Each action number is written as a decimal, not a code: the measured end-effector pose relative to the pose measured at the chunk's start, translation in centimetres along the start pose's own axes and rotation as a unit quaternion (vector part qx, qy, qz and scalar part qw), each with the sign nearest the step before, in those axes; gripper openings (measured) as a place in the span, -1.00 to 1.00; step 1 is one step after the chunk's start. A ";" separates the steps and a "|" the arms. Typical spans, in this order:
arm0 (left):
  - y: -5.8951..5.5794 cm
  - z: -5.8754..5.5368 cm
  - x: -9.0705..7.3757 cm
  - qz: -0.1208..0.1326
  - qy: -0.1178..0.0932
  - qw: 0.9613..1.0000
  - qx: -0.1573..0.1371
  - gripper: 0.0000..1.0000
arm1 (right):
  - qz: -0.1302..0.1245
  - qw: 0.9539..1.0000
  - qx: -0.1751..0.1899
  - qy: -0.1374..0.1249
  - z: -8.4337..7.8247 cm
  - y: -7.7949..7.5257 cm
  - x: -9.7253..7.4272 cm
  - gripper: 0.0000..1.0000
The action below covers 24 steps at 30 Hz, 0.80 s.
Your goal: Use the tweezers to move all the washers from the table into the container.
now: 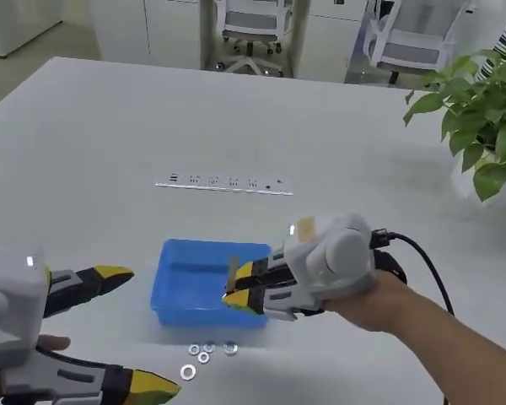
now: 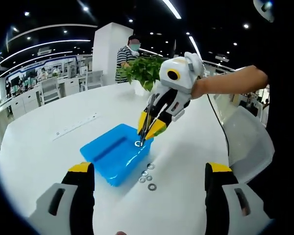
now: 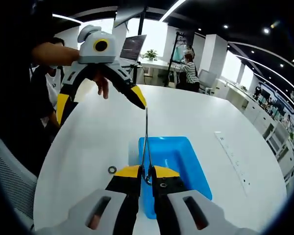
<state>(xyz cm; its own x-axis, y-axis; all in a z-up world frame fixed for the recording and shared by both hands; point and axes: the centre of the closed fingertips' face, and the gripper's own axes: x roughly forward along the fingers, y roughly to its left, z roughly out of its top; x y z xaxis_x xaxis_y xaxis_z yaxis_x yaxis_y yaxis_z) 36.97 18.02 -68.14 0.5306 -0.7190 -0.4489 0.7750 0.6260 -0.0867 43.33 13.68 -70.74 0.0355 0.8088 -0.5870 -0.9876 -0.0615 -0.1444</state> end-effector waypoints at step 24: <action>1.8 0.0 0.0 0.019 -0.002 1.000 -0.007 0.94 | 0.011 1.000 0.007 0.004 -2.3 -2.6 3.3 -0.80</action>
<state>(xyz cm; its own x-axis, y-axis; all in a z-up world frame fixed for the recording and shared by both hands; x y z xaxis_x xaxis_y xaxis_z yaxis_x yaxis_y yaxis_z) 38.41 19.11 -68.27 0.5614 -0.6955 -0.4484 0.7491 0.6574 -0.0817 46.37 15.14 -74.13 0.0143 0.8026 -0.5964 -0.9903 -0.0710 -0.1194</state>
